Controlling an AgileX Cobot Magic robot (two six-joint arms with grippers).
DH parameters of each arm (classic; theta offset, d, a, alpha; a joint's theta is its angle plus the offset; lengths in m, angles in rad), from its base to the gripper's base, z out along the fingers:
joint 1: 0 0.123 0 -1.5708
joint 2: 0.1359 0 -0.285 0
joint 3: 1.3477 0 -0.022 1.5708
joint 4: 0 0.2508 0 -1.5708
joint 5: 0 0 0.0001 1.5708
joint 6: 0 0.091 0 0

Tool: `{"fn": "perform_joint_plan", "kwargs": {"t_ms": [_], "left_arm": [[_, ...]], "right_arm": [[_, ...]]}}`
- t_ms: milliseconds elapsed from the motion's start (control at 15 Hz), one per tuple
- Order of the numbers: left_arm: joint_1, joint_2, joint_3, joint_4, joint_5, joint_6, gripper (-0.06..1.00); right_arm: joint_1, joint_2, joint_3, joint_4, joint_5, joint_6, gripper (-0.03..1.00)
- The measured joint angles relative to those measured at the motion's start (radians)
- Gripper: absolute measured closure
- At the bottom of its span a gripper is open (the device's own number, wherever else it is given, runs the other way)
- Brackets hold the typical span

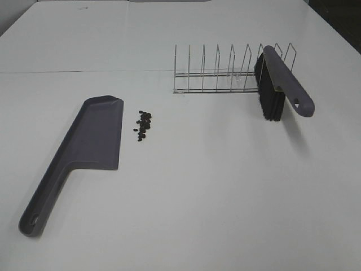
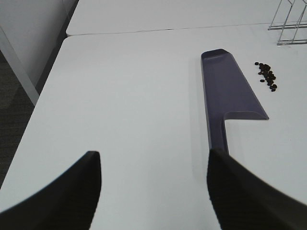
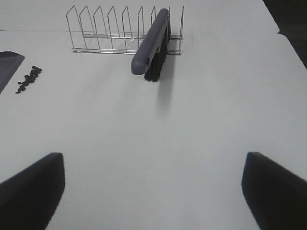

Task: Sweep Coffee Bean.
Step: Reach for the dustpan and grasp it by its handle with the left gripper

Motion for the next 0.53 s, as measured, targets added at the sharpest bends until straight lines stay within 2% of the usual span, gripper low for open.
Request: {"fn": "perform_joint_plan", "kwargs": {"t_ms": [533], "left_arm": [[0.000, 0.000, 0.000, 0.000, 0.000, 0.000, 0.36]], "right_arm": [[0.000, 0.000, 0.000, 0.000, 0.000, 0.000, 0.11]]}}
